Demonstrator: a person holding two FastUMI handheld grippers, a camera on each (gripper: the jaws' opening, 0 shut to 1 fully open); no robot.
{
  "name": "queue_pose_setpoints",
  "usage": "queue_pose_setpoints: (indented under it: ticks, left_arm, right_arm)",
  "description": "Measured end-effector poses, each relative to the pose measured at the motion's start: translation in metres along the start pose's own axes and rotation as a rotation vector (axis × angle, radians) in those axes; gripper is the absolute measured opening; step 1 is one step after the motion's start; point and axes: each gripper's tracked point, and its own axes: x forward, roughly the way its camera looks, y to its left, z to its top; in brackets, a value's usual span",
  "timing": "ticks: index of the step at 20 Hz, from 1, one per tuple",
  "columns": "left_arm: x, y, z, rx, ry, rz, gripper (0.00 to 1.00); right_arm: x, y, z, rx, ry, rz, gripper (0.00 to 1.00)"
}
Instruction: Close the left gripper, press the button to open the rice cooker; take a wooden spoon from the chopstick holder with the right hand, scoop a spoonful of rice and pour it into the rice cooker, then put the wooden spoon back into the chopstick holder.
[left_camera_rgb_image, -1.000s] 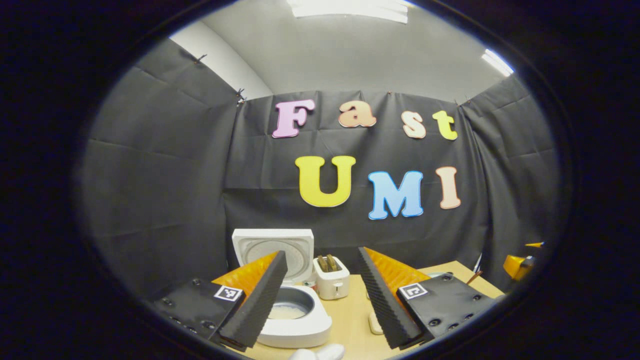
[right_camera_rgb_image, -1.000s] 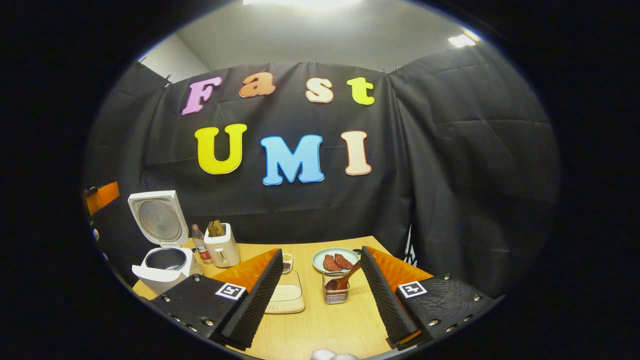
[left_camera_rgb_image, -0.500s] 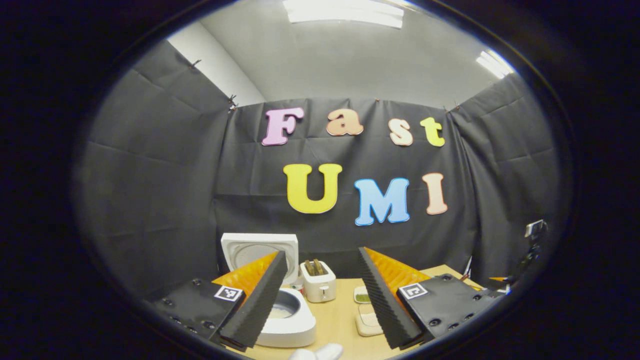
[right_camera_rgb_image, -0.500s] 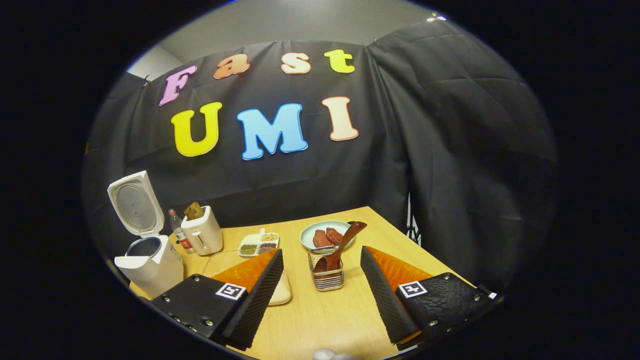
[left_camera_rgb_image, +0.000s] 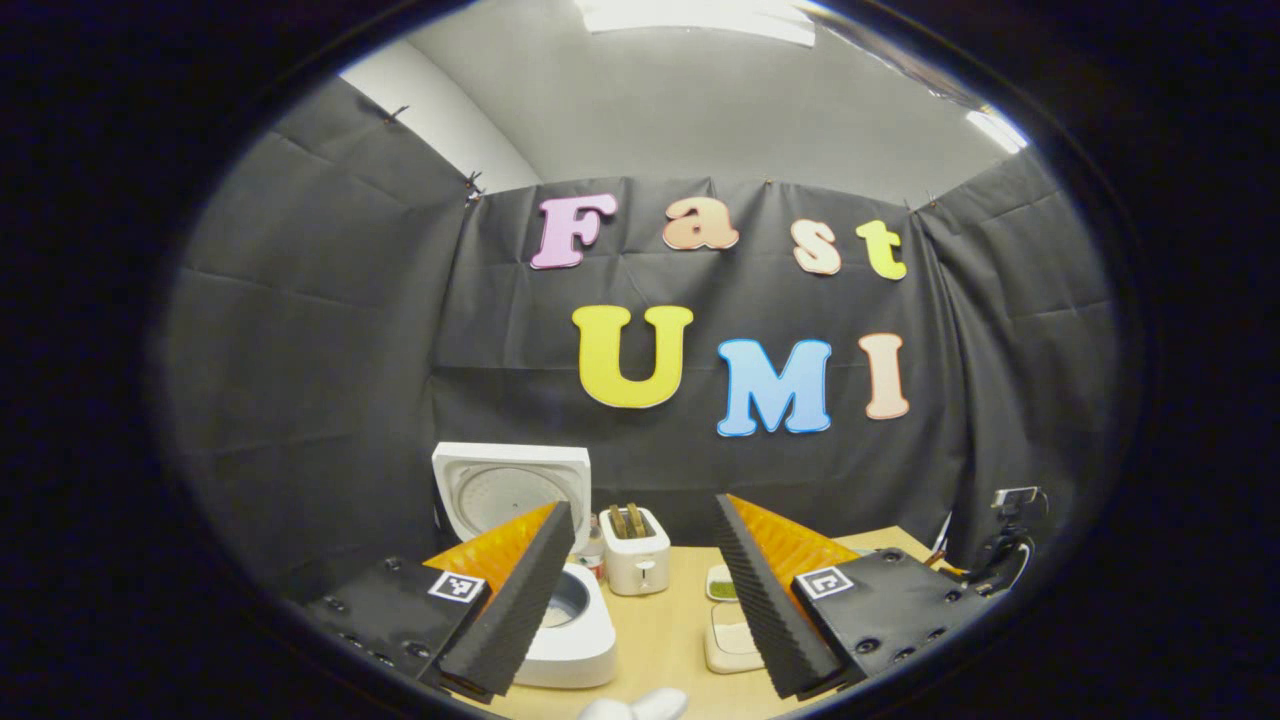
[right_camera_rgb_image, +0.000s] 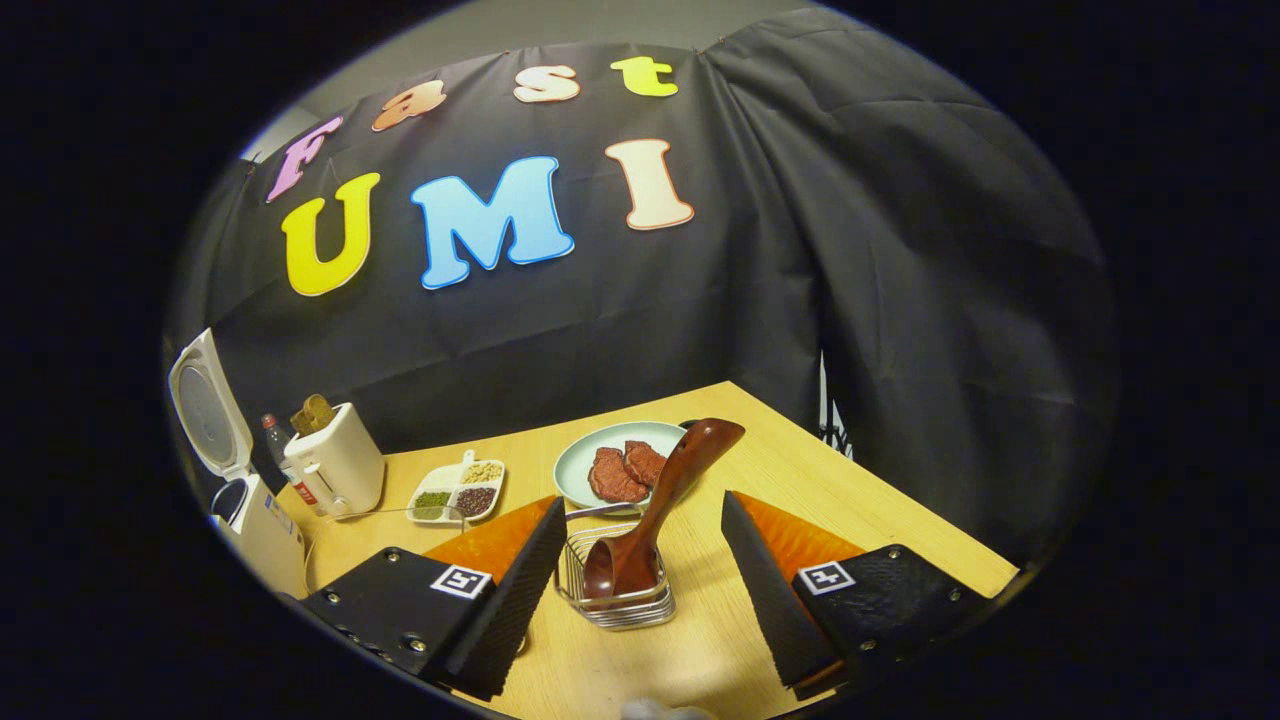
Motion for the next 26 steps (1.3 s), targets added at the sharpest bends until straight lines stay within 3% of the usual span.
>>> queue_pose_setpoints:
  ticks: [5,11,12,15,17,26]
  left_arm:
    - [0.019,-0.001,-0.017,-0.002,0.042,0.039,0.97]
    - [0.03,-0.01,-0.015,0.003,0.042,0.053,0.97]
    - [0.03,-0.011,-0.013,0.013,0.036,0.053,0.97]
    - [0.033,-0.016,-0.008,0.031,0.024,0.046,0.97]
    - [0.034,-0.016,-0.006,0.039,0.018,0.045,0.97]
    - [0.029,0.0,-0.003,0.045,0.007,0.051,0.97]
  right_arm:
    - [0.049,-0.005,-0.004,0.039,0.021,-0.002,0.93]
    - [0.072,-0.004,0.0,0.048,0.032,0.029,0.95]
    - [0.075,-0.006,-0.001,0.05,0.036,0.035,0.89]
    - [0.076,-0.004,-0.004,0.104,0.072,0.053,0.27]
    - [0.074,-0.003,-0.002,0.1,0.067,0.049,0.19]
    - [0.059,0.018,0.018,0.006,0.029,0.083,0.18]
